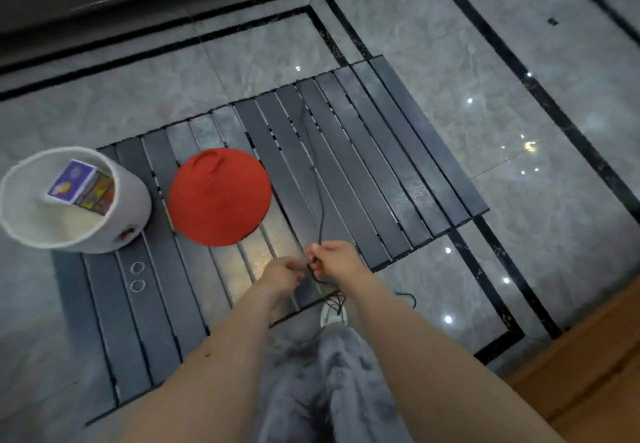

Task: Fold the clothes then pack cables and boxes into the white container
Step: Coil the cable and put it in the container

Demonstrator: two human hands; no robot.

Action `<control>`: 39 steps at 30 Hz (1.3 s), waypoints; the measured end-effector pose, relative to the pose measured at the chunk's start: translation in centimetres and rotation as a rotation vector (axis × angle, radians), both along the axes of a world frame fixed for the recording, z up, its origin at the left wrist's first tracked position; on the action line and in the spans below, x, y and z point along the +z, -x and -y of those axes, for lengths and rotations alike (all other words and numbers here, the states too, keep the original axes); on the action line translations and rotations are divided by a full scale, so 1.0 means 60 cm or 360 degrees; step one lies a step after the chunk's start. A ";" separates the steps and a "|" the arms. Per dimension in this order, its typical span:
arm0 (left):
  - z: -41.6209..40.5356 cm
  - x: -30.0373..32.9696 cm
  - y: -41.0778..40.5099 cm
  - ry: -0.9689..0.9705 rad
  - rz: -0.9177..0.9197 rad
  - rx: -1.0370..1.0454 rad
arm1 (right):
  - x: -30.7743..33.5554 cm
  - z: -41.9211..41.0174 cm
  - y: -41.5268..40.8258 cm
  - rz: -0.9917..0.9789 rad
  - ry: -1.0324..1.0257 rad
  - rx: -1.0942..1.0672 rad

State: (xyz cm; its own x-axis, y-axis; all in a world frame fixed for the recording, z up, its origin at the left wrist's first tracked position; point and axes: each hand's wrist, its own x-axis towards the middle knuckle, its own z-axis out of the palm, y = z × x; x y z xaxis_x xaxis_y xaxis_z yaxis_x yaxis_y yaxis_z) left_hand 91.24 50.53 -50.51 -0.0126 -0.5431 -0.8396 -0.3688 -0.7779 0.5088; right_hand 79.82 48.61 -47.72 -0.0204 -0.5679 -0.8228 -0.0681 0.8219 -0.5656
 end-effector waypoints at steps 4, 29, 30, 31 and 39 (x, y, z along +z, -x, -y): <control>-0.039 0.040 -0.033 0.0062 -0.0012 -0.0223 | 0.057 0.002 -0.064 0.0211 0.0036 -0.0141; -0.171 0.338 -0.213 0.0902 0.0144 0.1341 | 0.197 -0.133 -0.218 -0.0035 0.0300 0.1896; -0.170 0.349 -0.214 0.0934 0.0141 0.1370 | 0.195 -0.139 -0.225 -0.0026 0.0357 0.1945; -0.168 0.358 -0.215 0.0961 0.0133 0.1398 | 0.193 -0.145 -0.232 -0.0015 0.0428 0.1956; -0.221 0.371 -0.250 0.0923 0.0212 0.1681 | 0.216 -0.179 -0.295 0.0227 0.0470 0.1566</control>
State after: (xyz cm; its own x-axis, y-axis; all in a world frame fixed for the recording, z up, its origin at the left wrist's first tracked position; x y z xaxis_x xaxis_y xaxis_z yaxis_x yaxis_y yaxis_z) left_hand 106.27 63.78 -28.27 0.7318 -0.5296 -0.4290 0.2340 -0.3960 0.8879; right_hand 97.50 59.32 -34.76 0.6486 -0.4599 -0.6065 -0.5508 0.2664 -0.7910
